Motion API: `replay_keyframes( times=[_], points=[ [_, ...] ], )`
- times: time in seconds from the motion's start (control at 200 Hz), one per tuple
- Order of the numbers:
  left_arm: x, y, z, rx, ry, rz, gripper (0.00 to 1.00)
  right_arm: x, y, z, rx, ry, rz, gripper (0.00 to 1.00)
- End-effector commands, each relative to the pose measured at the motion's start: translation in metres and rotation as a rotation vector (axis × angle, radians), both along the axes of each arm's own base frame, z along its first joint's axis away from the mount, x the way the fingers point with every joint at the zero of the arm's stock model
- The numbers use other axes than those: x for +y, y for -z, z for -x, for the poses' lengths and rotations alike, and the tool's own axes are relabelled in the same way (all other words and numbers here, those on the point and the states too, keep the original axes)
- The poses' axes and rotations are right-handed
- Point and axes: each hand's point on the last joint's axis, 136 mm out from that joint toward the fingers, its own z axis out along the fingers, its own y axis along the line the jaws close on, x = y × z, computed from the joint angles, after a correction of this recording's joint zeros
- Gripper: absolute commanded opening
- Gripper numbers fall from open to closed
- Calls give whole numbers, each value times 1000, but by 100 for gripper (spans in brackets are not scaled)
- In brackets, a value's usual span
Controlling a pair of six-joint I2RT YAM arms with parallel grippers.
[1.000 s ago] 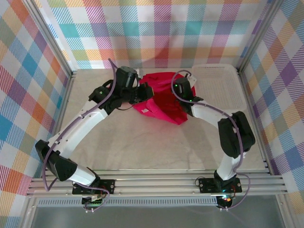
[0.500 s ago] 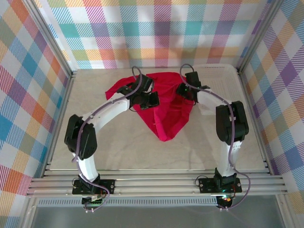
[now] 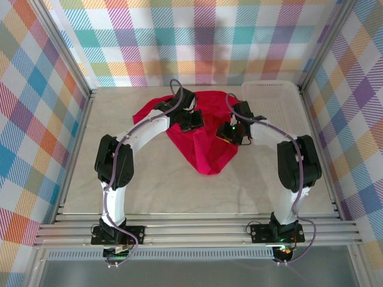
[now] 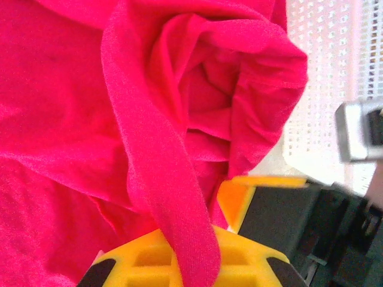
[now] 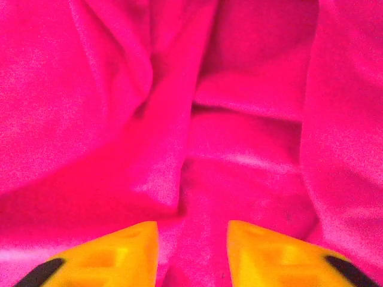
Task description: Fold the inside-out t-shirt
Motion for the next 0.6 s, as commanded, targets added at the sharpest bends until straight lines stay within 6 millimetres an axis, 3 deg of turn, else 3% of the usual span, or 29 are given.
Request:
replay_keyframes(
  times=[0.0,0.19,0.31,0.385,0.46,0.595],
  points=[
    [-6,-18,-3,-9,1,42,0,24,-7,4,-80,-31,-83,21],
    [-7,-52,2,-28,-5,88,0,70,13,-33,-137,0,-187,9],
    [-7,-86,9,-59,-24,144,0,111,-9,-67,-276,24,-258,6],
    [-9,-109,17,-78,-32,187,0,119,-26,-89,-379,90,-262,7],
    [-11,-134,27,-100,-36,225,0,119,-36,-113,-451,159,-273,11],
    [-9,-186,48,-173,-32,286,0,126,-35,-148,-465,216,-230,34]
  ],
)
